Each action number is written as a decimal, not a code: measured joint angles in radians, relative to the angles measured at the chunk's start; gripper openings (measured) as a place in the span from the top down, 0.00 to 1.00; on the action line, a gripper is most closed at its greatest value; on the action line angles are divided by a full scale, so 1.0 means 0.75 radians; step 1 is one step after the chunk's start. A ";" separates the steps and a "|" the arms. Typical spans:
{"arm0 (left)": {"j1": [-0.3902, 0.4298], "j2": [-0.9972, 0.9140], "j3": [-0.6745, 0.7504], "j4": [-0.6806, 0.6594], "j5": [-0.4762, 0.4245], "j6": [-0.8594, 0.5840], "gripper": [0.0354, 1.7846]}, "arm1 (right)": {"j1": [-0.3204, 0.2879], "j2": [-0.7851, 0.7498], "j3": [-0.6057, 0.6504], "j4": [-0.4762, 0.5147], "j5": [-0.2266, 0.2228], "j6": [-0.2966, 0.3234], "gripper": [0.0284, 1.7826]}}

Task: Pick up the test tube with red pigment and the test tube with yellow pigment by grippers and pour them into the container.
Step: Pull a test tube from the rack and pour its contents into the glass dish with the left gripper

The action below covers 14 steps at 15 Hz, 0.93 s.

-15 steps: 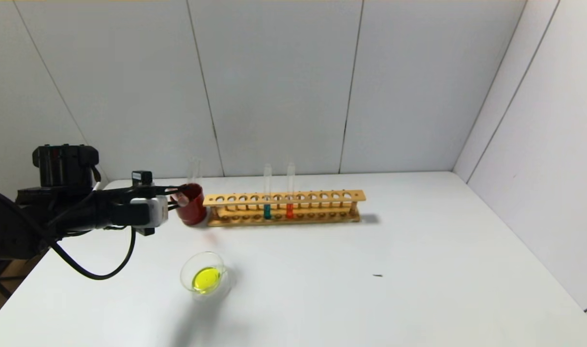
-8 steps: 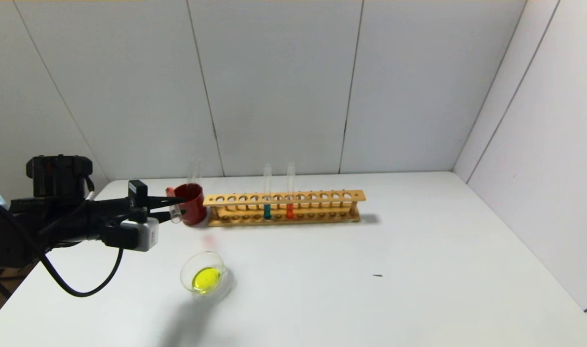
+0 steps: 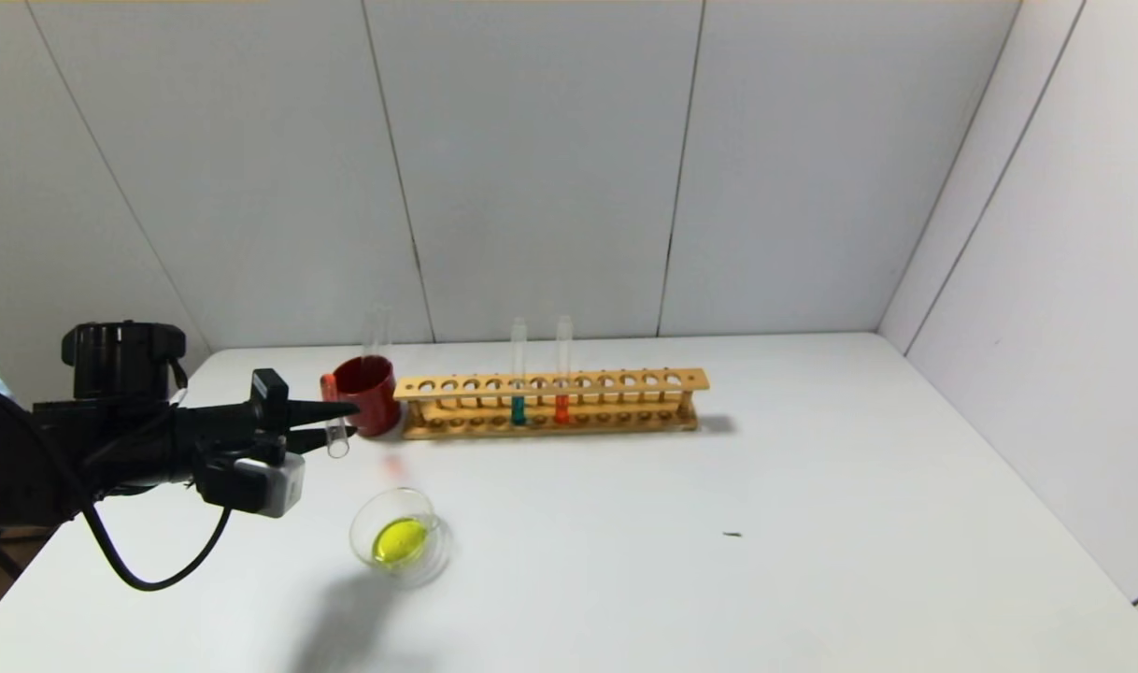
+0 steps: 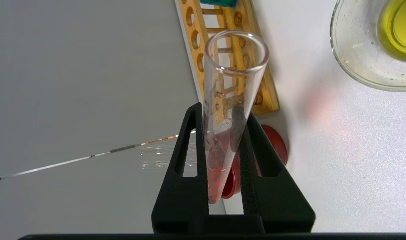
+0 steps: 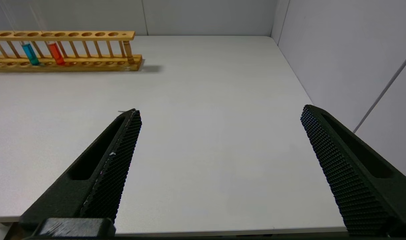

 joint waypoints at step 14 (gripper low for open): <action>-0.005 0.070 -0.040 -0.003 0.049 0.198 0.84 | 0.000 0.000 0.000 0.000 -0.001 0.000 0.02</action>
